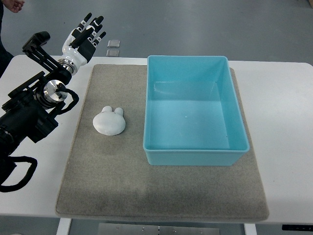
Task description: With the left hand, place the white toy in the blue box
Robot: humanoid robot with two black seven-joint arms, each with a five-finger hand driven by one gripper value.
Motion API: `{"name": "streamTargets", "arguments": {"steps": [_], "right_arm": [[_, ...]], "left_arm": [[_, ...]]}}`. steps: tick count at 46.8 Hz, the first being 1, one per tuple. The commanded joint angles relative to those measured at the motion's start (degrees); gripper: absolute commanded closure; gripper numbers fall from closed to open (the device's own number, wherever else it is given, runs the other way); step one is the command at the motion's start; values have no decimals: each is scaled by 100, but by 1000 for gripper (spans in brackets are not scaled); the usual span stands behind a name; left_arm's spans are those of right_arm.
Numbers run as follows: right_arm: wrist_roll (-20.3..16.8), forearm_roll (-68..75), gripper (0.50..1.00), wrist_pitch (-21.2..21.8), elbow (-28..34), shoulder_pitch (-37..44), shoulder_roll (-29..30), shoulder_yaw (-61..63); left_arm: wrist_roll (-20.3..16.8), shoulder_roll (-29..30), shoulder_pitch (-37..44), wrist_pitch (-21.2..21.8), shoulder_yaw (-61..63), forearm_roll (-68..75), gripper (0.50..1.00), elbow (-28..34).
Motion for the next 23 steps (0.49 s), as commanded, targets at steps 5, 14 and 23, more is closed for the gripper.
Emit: {"name": "streamTargets", "arguments": {"steps": [5,14,23], "right_arm": [[0,0,564,0,0,0,0,-1],[0,0,564,0,0,0,0,-1],[0,0,564,0,0,0,0,-1]], "left_arm": [[-138,-9,26,8,0,-13,508,-18],[-138,8,18,-1,-9,-74,506,-18],[-138,-9,18,-10,-27,-83,506,-53]]}}
